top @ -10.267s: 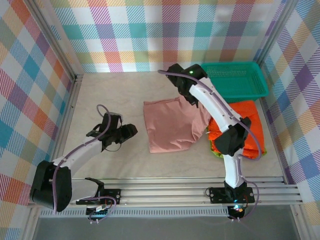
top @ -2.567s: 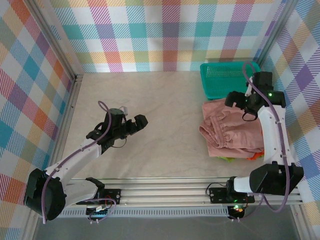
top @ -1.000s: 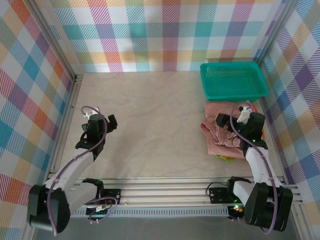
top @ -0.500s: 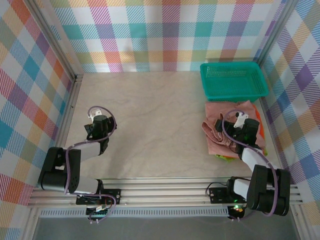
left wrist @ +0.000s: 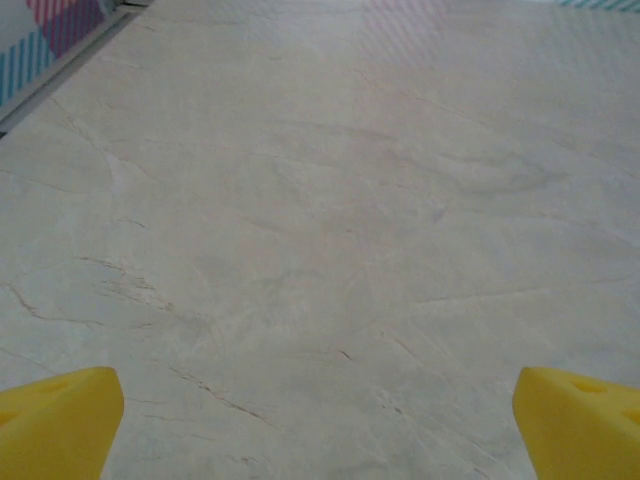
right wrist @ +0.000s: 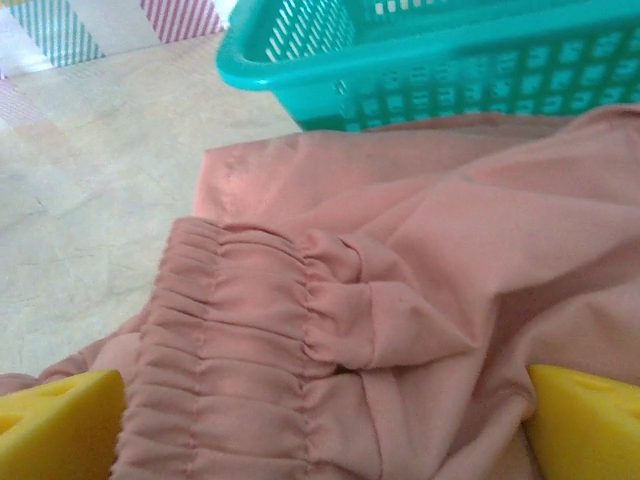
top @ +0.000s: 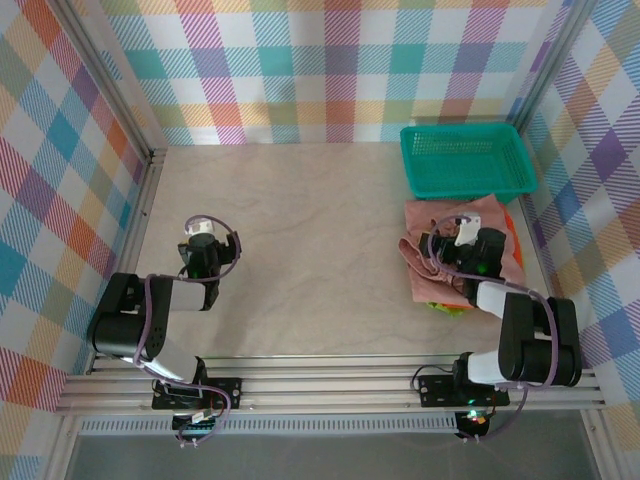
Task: Fold and stack the shorts
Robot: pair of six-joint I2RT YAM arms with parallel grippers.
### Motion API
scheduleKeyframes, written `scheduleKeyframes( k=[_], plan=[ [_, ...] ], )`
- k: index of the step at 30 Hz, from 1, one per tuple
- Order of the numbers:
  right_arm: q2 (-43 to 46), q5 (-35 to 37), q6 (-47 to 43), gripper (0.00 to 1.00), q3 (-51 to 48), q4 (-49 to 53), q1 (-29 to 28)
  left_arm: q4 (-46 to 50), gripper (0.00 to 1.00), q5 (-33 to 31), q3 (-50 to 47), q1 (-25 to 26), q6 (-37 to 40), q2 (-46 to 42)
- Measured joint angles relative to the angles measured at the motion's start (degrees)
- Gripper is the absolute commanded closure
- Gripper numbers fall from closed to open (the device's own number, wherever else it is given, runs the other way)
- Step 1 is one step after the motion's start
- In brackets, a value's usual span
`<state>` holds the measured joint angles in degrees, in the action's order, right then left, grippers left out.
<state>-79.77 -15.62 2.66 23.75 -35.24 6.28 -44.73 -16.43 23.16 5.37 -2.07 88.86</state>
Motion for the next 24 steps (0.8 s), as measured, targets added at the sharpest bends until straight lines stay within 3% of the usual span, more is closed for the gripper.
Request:
scheduleKeyframes(
  k=[6,24],
  plan=[
    [-7.7,3.5,-1.3,0.01,-0.1,-8.7,-3.3,-0.7,0.0,1.0,0.0,0.0,0.4,0.2],
    [-7.9,8.9,-1.7,0.0,-0.1,-11.0,-4.8,-0.7,0.0,1.0,0.0,0.0,0.5,0.2]
  ],
)
